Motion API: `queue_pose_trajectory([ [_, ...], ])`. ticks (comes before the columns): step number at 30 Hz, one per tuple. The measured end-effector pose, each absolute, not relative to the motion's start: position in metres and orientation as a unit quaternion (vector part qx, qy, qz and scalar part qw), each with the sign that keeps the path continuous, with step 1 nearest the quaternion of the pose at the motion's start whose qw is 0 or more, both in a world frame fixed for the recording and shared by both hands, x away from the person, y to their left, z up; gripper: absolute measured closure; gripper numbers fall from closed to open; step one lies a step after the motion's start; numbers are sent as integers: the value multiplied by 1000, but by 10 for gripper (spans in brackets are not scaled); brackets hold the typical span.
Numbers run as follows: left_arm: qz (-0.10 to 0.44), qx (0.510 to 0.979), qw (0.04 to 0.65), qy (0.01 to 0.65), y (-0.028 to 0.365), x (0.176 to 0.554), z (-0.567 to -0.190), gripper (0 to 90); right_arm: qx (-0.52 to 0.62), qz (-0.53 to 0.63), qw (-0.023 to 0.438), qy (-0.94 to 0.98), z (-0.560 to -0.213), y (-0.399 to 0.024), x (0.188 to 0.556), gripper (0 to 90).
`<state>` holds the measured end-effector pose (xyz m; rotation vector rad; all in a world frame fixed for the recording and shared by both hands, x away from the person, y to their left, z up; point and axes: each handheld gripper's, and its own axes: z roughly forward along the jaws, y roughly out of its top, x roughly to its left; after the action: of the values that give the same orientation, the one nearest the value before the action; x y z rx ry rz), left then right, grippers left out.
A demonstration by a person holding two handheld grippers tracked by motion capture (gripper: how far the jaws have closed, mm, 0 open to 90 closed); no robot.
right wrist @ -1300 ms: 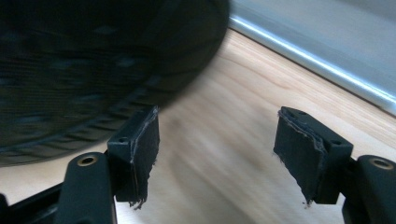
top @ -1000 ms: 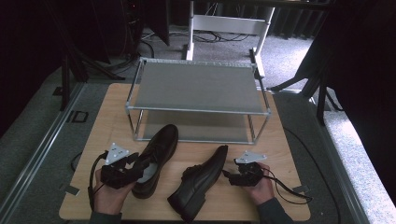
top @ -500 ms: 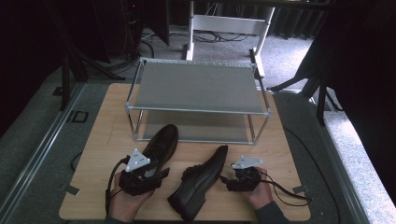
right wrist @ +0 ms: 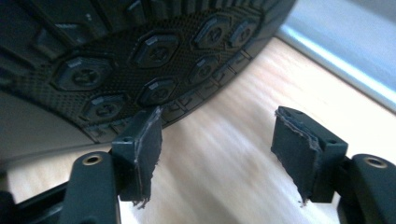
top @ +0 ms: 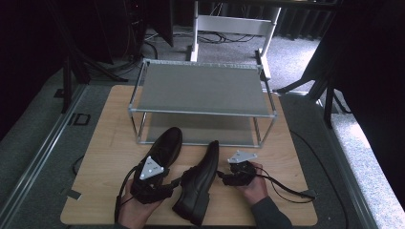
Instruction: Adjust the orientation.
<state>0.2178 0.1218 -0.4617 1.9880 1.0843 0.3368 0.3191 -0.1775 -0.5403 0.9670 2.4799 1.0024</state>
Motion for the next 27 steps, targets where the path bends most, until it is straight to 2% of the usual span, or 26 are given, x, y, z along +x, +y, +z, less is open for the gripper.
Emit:
queue_pose_trajectory([
  [9, 134, 793, 409, 432, 122, 218, -465, 493, 322, 341, 171, 867, -530, -164, 322, 341],
  [17, 104, 811, 394, 419, 107, 218, -479, 531, 332, 399, 153, 841, -494, -181, 318, 382],
  [27, 80, 813, 403, 413, 100, 223, -489, 541, 304, 426, 152, 838, -474, -168, 305, 367],
])
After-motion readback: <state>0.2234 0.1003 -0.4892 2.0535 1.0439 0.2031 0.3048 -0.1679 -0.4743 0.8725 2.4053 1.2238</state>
